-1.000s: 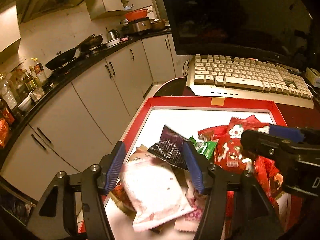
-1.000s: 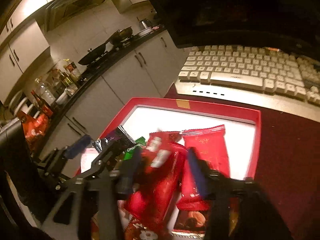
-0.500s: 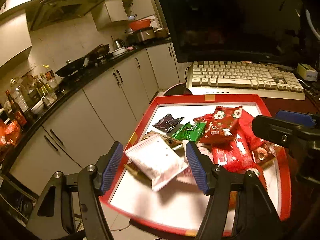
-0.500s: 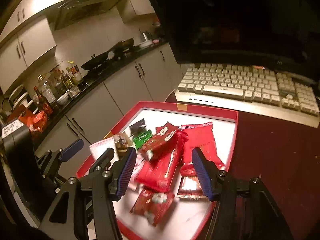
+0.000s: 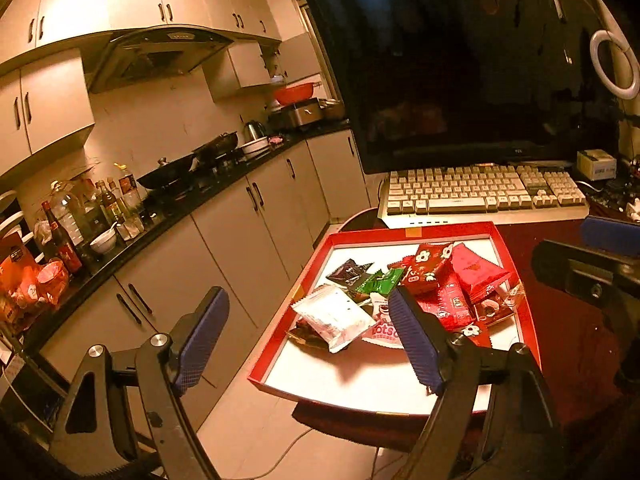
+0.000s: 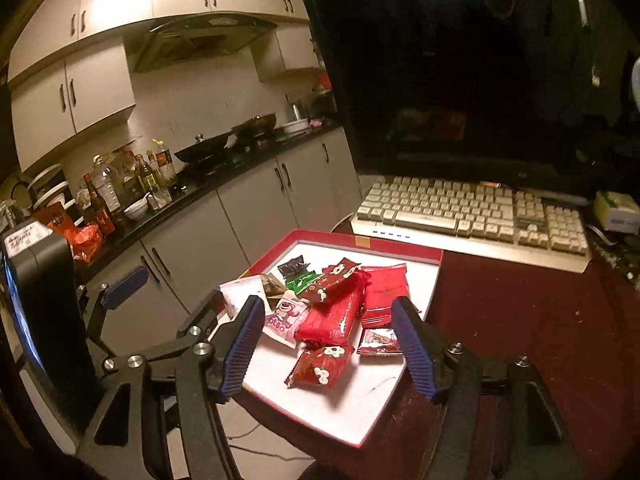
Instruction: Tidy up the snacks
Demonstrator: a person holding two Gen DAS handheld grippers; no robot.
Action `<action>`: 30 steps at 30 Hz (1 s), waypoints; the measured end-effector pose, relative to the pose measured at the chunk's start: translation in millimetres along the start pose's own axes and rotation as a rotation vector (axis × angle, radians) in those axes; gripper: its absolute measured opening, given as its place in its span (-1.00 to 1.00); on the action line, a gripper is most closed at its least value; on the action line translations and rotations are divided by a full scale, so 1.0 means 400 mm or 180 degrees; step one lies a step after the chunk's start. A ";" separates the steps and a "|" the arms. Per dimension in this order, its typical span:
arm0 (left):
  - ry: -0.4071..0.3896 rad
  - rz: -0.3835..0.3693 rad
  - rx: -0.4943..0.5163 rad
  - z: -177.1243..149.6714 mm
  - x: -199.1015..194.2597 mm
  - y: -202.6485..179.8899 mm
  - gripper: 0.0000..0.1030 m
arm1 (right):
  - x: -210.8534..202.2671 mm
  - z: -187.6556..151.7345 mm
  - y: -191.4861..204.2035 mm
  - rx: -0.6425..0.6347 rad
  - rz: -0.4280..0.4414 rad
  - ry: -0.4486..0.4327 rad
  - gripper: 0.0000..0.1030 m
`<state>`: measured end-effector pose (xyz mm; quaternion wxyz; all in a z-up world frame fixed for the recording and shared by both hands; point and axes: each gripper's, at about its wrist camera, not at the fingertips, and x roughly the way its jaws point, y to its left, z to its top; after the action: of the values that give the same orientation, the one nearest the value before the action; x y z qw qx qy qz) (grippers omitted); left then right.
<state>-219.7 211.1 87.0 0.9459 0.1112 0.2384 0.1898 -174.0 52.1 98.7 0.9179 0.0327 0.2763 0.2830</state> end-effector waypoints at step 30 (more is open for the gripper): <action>0.0338 0.0070 -0.0511 -0.076 0.039 0.098 0.60 | -0.016 -0.058 0.086 -0.0356 -0.0148 -0.0270 0.56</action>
<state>-233.9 256.5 66.2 0.9357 0.0273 0.2711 0.2243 -207.8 75.1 89.4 0.9354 -0.0131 0.2217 0.2750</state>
